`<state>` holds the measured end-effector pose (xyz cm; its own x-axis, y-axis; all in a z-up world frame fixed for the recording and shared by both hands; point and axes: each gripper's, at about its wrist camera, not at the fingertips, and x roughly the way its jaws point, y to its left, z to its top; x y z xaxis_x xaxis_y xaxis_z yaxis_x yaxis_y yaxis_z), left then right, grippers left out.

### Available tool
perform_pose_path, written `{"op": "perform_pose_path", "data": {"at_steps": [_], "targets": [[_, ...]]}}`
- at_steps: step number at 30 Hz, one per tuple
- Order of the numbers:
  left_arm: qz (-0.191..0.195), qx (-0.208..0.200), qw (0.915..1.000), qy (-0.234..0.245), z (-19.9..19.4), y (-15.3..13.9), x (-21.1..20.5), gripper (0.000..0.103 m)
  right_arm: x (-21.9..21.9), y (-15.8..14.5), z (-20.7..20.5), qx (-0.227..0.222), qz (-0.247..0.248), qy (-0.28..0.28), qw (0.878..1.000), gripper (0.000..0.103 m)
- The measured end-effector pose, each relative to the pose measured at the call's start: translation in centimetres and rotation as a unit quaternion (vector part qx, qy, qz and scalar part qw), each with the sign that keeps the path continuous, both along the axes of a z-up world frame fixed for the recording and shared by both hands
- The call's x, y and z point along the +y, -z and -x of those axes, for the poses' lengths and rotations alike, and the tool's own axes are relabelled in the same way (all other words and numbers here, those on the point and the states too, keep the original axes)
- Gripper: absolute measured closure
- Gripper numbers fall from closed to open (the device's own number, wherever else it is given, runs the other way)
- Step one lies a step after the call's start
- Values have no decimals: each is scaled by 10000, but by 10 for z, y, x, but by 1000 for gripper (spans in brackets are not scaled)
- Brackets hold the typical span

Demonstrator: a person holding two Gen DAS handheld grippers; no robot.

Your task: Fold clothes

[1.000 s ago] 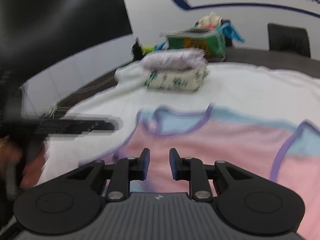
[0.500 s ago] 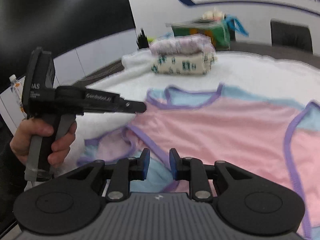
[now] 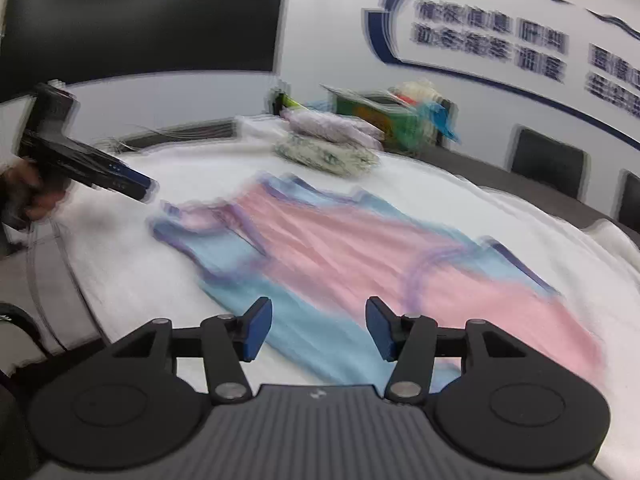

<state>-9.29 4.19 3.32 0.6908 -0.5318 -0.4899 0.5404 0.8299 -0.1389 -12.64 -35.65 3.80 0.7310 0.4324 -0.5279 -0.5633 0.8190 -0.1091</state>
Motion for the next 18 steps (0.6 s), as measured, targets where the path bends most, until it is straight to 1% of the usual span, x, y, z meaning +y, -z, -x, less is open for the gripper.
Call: {"op": "perform_pose_path", "data": {"at_steps": [2, 4, 7, 8, 9, 12, 13, 14, 15, 16, 17, 18], "targets": [[26, -146, 9991, 398, 3, -1, -31, 54, -17, 4, 2, 101, -20, 128, 9999, 50], [-11, -269, 9964, 802, 5, 0, -66, 54, -27, 8, 1, 150, -4, 103, 9998, 50], [-477, -562, 9895, 1245, 6, 8, -114, 54, -35, 14, -3, 214, 139, 140, 9996, 51], [-591, -588, 9879, 1308, 4, 11, -123, 54, -37, 16, -5, 244, 158, 141, 9995, 51], [-669, -540, 9883, 1256, 1, 13, -128, 54, -41, 18, -7, 267, 107, 89, 9995, 52], [-904, -413, 9888, 1112, -9, 19, -139, 58, -50, 25, -16, 358, -28, -21, 9994, 69], [-985, -414, 9882, 1097, -10, 21, -139, 63, -52, 27, -18, 391, -19, -63, 9992, 78], [-1052, -395, 9876, 1094, -11, 24, -139, 71, -52, 29, -20, 419, 4, -108, 9991, 84], [-1086, -329, 9872, 1119, -13, 26, -138, 77, -53, 30, -22, 448, 7, -171, 9989, 86], [-1120, -263, 9868, 1143, -16, 28, -138, 93, -53, 31, -23, 477, 2, -241, 9986, 90], [-1125, -193, 9865, 1173, -18, 30, -137, 102, -53, 32, -25, 492, -8, -305, 9983, 94], [-1062, -111, 9868, 1216, -19, 30, -135, 103, -53, 31, -28, 493, -13, -349, 9982, 95]]}}
